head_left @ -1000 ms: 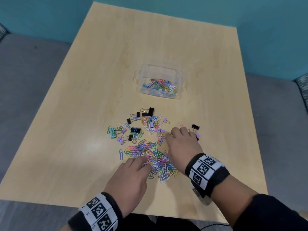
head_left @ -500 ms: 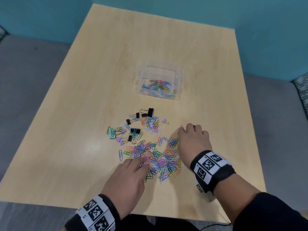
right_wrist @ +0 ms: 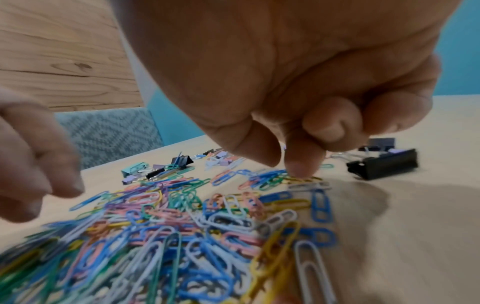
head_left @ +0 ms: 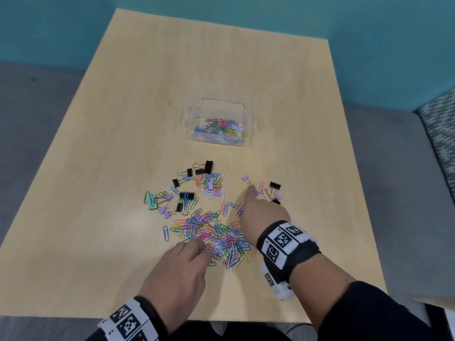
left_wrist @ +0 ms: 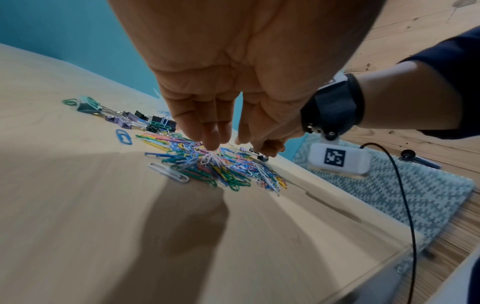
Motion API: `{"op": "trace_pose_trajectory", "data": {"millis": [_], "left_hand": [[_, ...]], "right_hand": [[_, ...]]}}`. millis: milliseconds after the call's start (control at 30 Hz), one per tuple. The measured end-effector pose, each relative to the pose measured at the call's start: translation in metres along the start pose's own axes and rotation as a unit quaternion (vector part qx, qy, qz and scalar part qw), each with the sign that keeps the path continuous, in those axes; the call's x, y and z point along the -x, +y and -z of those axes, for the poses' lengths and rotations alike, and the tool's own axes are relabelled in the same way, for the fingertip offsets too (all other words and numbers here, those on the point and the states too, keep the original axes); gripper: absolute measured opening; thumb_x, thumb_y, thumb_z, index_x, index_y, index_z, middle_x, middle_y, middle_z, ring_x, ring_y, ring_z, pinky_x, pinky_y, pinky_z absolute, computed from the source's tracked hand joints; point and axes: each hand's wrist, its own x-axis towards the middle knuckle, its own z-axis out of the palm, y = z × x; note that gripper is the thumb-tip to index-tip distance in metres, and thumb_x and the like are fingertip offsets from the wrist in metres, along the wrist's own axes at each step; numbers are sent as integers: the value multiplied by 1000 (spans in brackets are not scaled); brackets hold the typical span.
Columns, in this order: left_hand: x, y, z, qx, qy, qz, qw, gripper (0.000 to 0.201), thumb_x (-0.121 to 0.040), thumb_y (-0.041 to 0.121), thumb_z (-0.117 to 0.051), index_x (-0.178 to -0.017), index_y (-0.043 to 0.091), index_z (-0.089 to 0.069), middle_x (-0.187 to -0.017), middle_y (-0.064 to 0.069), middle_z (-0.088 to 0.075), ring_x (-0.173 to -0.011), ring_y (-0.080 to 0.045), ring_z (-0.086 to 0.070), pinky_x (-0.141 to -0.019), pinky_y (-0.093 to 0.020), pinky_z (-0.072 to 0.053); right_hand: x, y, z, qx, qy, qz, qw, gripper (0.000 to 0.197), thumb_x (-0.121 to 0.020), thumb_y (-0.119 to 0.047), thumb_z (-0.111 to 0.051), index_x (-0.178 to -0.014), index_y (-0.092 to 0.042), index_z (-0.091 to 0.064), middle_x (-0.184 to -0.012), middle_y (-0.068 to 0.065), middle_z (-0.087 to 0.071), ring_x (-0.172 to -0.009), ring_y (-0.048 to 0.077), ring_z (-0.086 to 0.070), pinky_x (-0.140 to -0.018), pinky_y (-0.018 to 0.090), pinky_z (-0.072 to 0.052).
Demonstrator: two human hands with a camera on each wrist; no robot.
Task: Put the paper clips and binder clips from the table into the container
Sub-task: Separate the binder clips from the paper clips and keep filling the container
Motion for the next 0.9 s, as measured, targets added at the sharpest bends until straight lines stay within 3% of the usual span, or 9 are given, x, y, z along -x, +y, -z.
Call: {"op": "trace_pose_trajectory", "data": {"millis": [67,133,167,400,667,733,833,900], "left_hand": [[1,0,-2,-7,-5,-2,1000,38,-76,18,-41,-109,22,-59,-105,3,-58,-79,-20,-56,-69,-32,-49],[1,0,-3,-12,-9,-9,1000,39,-76,18,-41,-109,21,-60,-103,3,-58,-78,-21,-56,-69,-32,-49],[1,1,-3,-13,-10,-12,1000,39,-75,18,-40,-109,21,-61,-102,3,-58,-78,-20,-56,-69,-32,-48],[-1,5,-2,-5,-5,-15,1000,40,-74,16,-41,-108,20,-61,-101,3,-58,-78,-20,-56,-66,-34,-50],[0,3,-4,5,-13,-16,1000,37,-76,18,-42,-109,20,-60,-101,3,-57,-80,-21,-56,-68,-34,-51],[-1,2,-5,4,-10,-15,1000,36,-77,18,-44,-108,21,-60,-101,4,-57,-80,-20,-56,-69,-33,-50],[1,-1,-7,0,-12,-10,1000,34,-78,19,-44,-108,23,-59,-101,6,-55,-79,-19,-54,-70,-33,-47],[2,-1,-9,1,-14,-7,1000,34,-78,19,-44,-108,24,-59,-102,6,-55,-79,-18,-53,-70,-32,-45]], "right_hand": [[-1,10,-1,-35,-7,-29,999,83,-82,-10,-43,-149,-7,7,-82,2,-63,-73,22,-59,-60,32,-43],[-8,18,2,-56,-20,-52,997,81,-82,-9,-40,-150,-8,5,-99,5,-66,-97,25,-61,-72,36,-45],[-12,20,5,-55,-26,-59,996,80,-83,-9,-40,-150,-7,5,-107,8,-65,-101,27,-61,-75,36,-45],[-15,7,15,-5,-47,-10,999,73,-88,-12,-41,-150,-4,-3,-118,13,-61,-100,30,-60,-75,38,-47],[15,-13,-15,41,-40,55,997,82,-84,-12,-48,-148,-1,2,-98,7,-66,-78,26,-60,-62,34,-40],[29,-8,-24,48,-11,89,995,76,-84,-15,-48,-148,-3,-8,-102,7,-64,-83,28,-60,-63,34,-37],[38,6,-35,49,94,124,987,56,-81,-25,-48,-134,-6,-43,-109,10,-58,-95,32,-54,-69,38,-44],[32,14,-44,25,131,129,983,52,-81,-26,-45,-128,-4,-46,-115,13,-54,-104,33,-50,-80,41,-49]]}}
